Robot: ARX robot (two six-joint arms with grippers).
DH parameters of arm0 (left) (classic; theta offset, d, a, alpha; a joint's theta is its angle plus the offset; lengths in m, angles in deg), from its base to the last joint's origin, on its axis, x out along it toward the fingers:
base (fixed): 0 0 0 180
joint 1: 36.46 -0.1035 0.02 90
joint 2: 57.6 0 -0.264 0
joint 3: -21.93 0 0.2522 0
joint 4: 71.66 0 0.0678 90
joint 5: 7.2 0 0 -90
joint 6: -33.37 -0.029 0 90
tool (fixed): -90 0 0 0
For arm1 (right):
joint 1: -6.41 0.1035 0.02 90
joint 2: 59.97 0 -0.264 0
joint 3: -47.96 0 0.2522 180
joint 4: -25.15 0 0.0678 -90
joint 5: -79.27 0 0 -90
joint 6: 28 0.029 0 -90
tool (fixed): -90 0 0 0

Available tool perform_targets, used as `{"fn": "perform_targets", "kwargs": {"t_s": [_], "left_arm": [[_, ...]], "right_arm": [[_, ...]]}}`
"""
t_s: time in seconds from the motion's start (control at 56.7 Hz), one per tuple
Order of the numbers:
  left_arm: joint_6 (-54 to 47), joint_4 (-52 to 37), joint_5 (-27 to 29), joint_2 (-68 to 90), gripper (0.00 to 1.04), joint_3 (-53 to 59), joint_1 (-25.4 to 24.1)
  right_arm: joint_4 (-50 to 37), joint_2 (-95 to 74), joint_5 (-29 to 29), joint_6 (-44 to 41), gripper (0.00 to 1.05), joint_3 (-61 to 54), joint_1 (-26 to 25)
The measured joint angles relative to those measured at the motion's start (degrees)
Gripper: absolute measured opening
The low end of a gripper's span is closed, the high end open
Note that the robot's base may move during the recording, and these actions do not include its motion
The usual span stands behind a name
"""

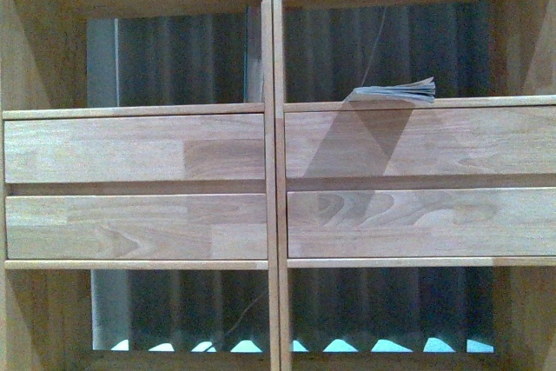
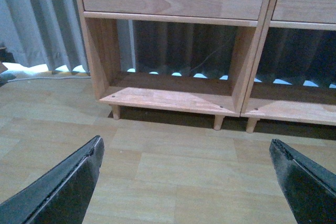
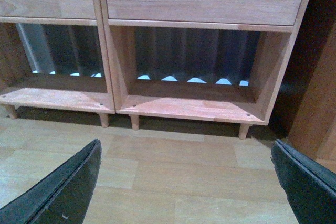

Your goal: Organize books on shelf

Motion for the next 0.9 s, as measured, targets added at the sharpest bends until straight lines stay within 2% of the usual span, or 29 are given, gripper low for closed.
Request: {"fn": "perform_targets", "kwargs": {"t_s": [0.9], "left_arm": [[-0.02,0.00,0.02,-0.11,0.97,0.00,0.00]], "right_arm": [[0.00,0.02,0.02,0.00,0.98,0.00,0.00]]}}
